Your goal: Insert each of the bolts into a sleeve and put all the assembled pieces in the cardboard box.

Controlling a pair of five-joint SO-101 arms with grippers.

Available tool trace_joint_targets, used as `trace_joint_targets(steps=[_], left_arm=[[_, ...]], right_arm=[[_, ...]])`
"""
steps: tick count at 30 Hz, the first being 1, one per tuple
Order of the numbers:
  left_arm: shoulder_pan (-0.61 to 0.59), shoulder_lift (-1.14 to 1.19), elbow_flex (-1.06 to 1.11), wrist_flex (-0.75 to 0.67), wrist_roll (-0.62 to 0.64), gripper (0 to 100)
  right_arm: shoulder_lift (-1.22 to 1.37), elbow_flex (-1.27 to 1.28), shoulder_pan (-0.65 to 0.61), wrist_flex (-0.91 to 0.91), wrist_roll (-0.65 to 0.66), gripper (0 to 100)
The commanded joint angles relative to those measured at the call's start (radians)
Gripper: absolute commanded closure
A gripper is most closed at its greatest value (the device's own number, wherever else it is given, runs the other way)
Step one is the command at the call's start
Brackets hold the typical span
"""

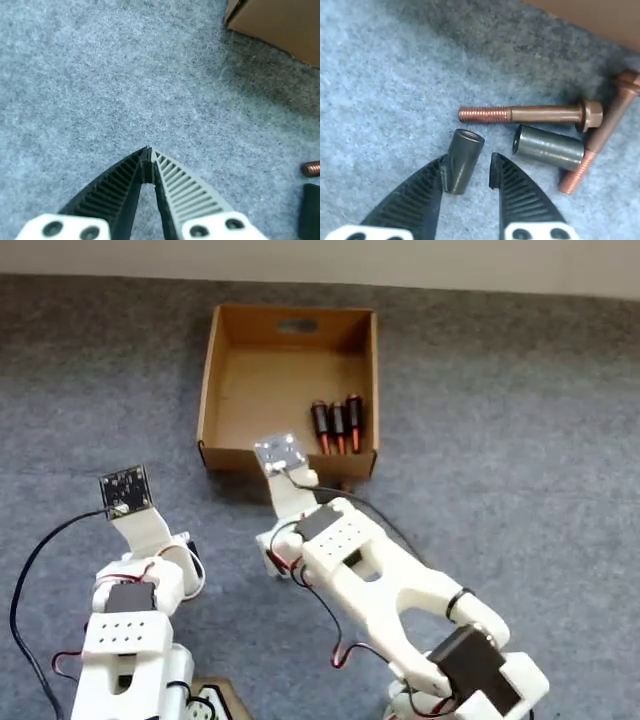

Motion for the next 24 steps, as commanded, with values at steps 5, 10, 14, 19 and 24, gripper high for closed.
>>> trace_joint_targets(steps=[5,10,14,19,24], left_arm=[[0.015,-0.013,-0.004,-0.018,-0.006,99],[0.015,-0.013,-0.004,-0.018,-0.006,99],[0.015,-0.013,-0.004,-0.017,-0.006,99],[0.015,-0.013,-0.004,-0.017,-0.006,99],[0.015,-0.013,-0.004,-0.017,-0.006,99]], right_arm=[[0.047,-0.047,-0.010,-0.059,-0.014,87.8],[0.116,-0.093,-0.030,-0.065,-0.014,87.8],[0.145,-0.108,-0.039,-0.062,-0.014,88.6],[0.140,-0.114,-0.044,0.028,-0.006,99.8],[-0.012,-0.180,0.053,0.173,0.051,99.3]])
